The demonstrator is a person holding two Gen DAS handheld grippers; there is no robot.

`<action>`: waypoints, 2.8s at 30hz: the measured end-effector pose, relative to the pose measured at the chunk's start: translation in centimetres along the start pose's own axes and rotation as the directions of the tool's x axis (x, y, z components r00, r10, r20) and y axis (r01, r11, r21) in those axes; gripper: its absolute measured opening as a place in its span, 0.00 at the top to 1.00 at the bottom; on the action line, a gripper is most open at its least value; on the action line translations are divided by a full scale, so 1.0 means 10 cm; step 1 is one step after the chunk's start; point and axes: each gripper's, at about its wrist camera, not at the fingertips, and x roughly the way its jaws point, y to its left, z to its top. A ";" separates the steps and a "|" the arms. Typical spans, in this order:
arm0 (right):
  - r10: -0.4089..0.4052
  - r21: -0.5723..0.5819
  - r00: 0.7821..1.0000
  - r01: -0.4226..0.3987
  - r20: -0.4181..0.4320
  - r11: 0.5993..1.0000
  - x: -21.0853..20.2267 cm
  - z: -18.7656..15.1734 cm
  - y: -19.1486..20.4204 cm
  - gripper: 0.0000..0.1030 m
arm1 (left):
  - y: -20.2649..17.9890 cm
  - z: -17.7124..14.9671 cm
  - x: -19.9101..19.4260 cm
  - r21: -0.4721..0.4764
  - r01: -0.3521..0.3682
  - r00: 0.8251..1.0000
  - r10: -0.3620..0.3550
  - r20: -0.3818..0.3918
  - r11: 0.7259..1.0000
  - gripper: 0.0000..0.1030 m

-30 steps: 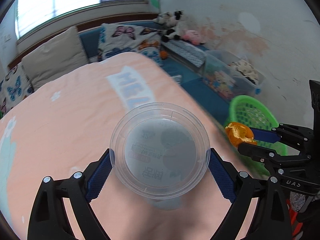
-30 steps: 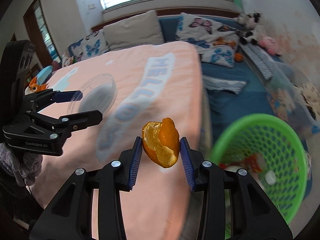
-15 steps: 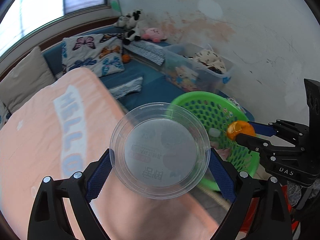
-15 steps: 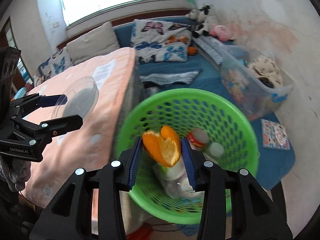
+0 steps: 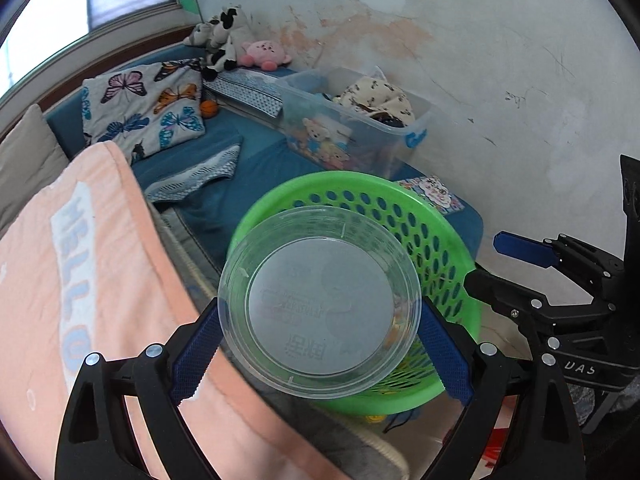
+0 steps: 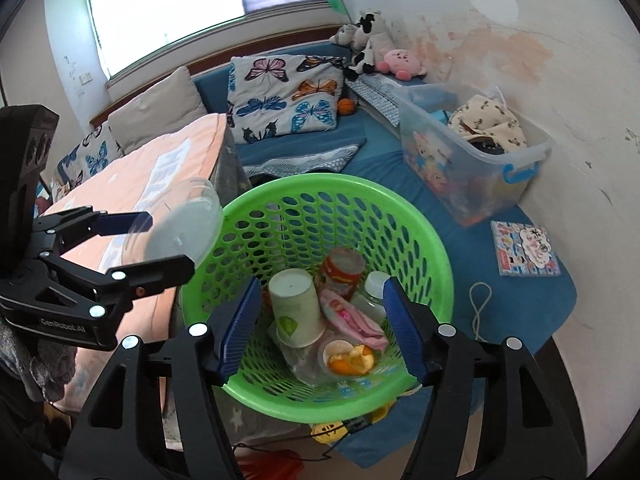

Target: Collect trash

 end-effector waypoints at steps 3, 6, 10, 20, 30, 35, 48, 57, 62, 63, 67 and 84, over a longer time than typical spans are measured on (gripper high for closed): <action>0.003 0.008 1.000 -0.003 0.000 1.000 -0.03 -0.02 -0.04 0.35 | -0.06 0.00 0.04 0.004 0.011 1.000 -0.011 -0.007 1.000 0.13; 0.004 0.008 1.000 -0.004 0.002 1.000 -0.04 -0.04 -0.04 0.35 | -0.08 -0.01 0.07 -0.005 0.029 0.999 -0.029 -0.016 1.000 0.12; 0.009 0.016 1.000 -0.009 0.007 1.000 -0.06 -0.06 -0.03 0.34 | -0.09 -0.04 0.08 -0.006 0.035 0.999 -0.035 -0.018 0.999 0.11; 0.032 0.005 0.999 -0.032 0.017 0.999 -0.11 -0.06 0.09 0.33 | 0.02 -0.12 -0.07 -0.023 0.031 1.000 -0.031 0.008 0.999 0.10; 0.066 -0.041 0.998 -0.065 0.005 0.997 -0.06 -0.08 0.43 0.28 | 0.42 -0.31 -0.44 -0.081 -0.049 0.997 0.054 0.053 0.995 0.10; 0.080 -0.075 0.997 -0.080 0.007 0.994 -0.03 -0.08 0.68 0.25 | 0.60 -0.43 -0.62 -0.102 -0.109 0.991 0.117 0.070 0.989 0.08; 0.126 -0.103 0.992 -0.126 -0.002 0.987 0.05 -0.07 1.22 0.14 | 1.05 -0.83 -1.03 -0.213 -0.231 0.963 0.254 0.089 0.949 0.07; 0.125 -0.156 0.992 -0.127 -0.024 0.980 0.13 -0.13 1.67 0.12 | 1.35 -1.17 -1.36 -0.321 -0.285 0.940 0.329 0.091 0.903 0.07; 0.122 -0.197 0.992 -0.124 -0.020 0.973 0.14 -0.18 1.88 0.11 | 1.50 -1.35 -1.53 -0.384 -0.312 0.923 0.374 0.096 0.869 0.07; 0.125 -0.200 0.992 -0.126 -0.019 0.972 0.14 -0.19 1.91 0.10 | 1.53 -1.40 -1.57 -0.398 -0.317 0.919 0.383 0.096 0.861 0.07; 0.141 -0.210 0.990 -0.141 -0.018 0.967 0.15 -0.19 2.01 0.09 | 1.62 -1.52 -1.66 -0.426 -0.339 0.906 0.414 0.093 0.839 0.07; 0.167 -0.210 0.986 -0.166 -0.014 0.964 0.16 -0.17 2.17 0.08 | 1.76 -1.80 -1.78 -0.495 -0.386 0.877 0.477 0.066 0.778 0.07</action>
